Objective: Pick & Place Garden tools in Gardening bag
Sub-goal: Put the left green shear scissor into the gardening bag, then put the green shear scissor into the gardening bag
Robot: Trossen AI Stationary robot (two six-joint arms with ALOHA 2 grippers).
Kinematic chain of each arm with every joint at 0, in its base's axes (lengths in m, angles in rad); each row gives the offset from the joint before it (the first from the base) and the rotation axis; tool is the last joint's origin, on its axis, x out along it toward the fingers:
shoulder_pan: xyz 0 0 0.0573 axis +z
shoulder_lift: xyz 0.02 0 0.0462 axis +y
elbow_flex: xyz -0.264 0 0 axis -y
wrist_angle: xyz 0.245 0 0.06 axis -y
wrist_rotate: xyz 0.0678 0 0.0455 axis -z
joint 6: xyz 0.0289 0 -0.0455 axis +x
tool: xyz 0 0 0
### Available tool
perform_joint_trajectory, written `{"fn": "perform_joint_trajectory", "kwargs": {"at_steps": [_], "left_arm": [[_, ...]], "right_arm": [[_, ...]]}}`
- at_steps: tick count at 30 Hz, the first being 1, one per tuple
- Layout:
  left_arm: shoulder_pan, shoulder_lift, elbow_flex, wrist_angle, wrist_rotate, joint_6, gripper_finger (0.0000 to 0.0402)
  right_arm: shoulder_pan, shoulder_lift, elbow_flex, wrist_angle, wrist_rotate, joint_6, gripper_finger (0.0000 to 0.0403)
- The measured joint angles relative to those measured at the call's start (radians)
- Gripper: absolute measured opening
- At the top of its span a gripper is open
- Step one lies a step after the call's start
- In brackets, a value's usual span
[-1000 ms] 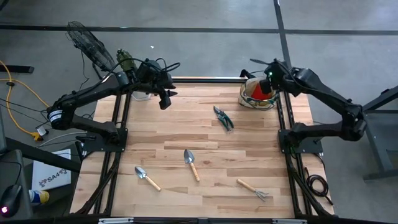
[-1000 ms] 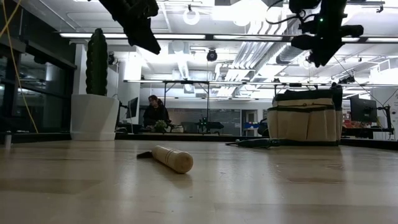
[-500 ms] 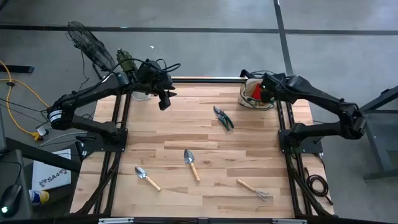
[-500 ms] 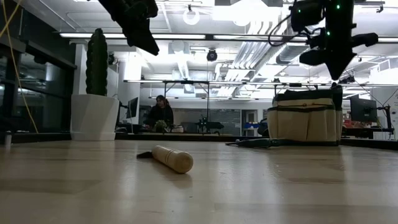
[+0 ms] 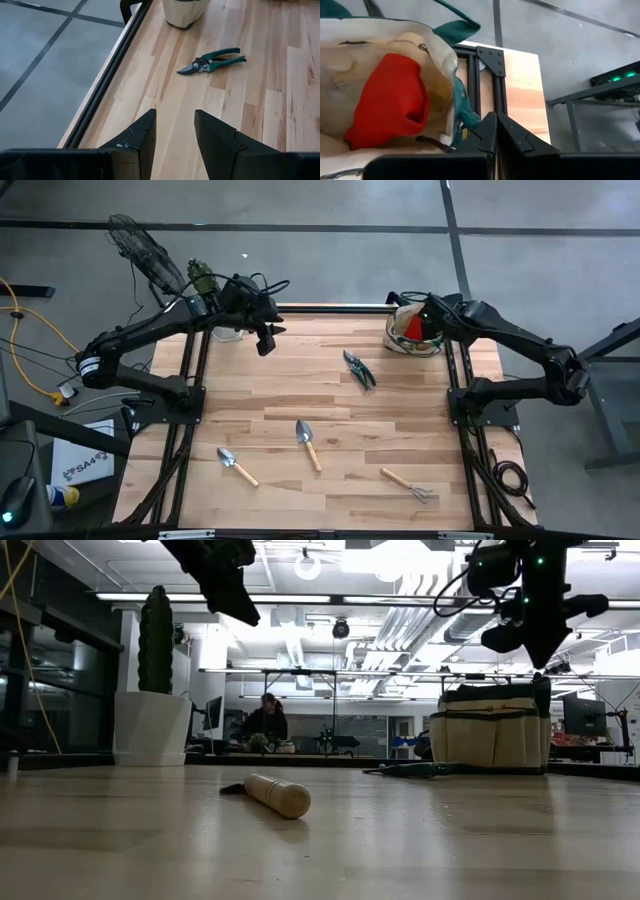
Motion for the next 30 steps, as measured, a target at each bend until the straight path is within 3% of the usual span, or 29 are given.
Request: {"fn": "perform_joint_trajectory", "kwargs": {"at_steps": [15, 30], "left_arm": [[0.0, 0.0, 0.0, -0.001, 0.0, 0.0, 0.0129], [0.0, 0.0, 0.0, 0.0, -0.001, 0.009, 0.0129]], "right_arm": [[-0.015, 0.0, 0.0, 0.019, -0.06, -0.022, 0.0002], [0.002, -0.016, 0.0, 0.083, 0.005, -0.052, 0.0002]]}}
